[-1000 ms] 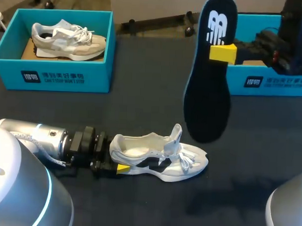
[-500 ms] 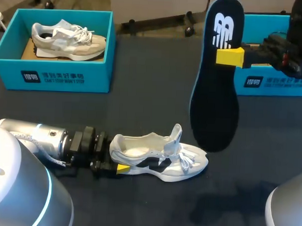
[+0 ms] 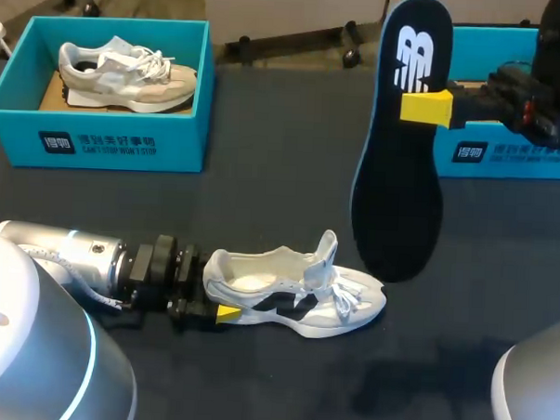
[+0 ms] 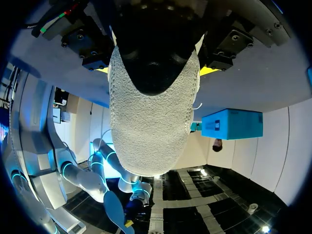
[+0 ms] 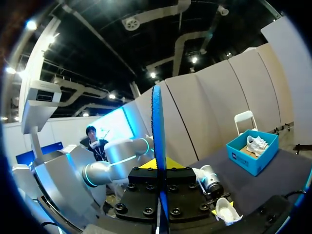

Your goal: Take the shoe out of the shoebox, open the shoe tongue, remove and reinsert the insole, then place the shoe into the shoebox

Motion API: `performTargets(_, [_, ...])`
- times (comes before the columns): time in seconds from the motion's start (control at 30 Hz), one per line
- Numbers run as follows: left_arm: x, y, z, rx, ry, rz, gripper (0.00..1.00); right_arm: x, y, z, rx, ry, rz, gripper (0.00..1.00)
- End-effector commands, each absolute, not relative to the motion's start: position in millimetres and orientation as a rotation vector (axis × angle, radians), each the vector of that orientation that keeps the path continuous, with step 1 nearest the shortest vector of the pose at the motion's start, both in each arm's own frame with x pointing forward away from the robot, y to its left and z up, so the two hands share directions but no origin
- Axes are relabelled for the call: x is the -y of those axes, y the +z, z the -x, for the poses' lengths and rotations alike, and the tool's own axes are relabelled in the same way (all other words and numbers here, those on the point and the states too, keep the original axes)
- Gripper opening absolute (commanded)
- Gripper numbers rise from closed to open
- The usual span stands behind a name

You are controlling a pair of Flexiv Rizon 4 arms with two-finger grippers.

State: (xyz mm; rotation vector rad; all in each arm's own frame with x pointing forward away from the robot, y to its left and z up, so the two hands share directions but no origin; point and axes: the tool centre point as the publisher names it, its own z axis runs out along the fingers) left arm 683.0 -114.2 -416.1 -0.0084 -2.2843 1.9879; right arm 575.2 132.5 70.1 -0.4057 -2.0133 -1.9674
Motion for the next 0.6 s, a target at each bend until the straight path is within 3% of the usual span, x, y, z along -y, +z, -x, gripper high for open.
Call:
performTargets(0.03, [115.0,-416.3,-683.1,2.284,1.989,0.008,0.00,-135.2,70.4,-579.1,2.015,-1.961,0.400,0.00])
performTargets(0.13, [114.4,-416.2,-682.8,2.286,1.989,0.006,0.02,-135.2,70.4,-579.1,2.015,-1.961,0.400,0.00])
performTargets(0.17, [113.7,-416.2,-682.6,2.288,1.979,0.006,0.20,-135.2,70.4,-579.1,2.015,-1.961,0.400,0.00])
performTargets(0.2, [112.2,-415.8,-682.4,2.290,1.978,0.005,1.00,-135.2,70.4,-579.1,2.015,-1.961,0.400,0.00])
performTargets(0.6, [91.3,-414.4,-685.6,2.392,1.901,0.003,1.00,-135.2,70.4,-579.1,2.015,-1.961,0.400,0.00])
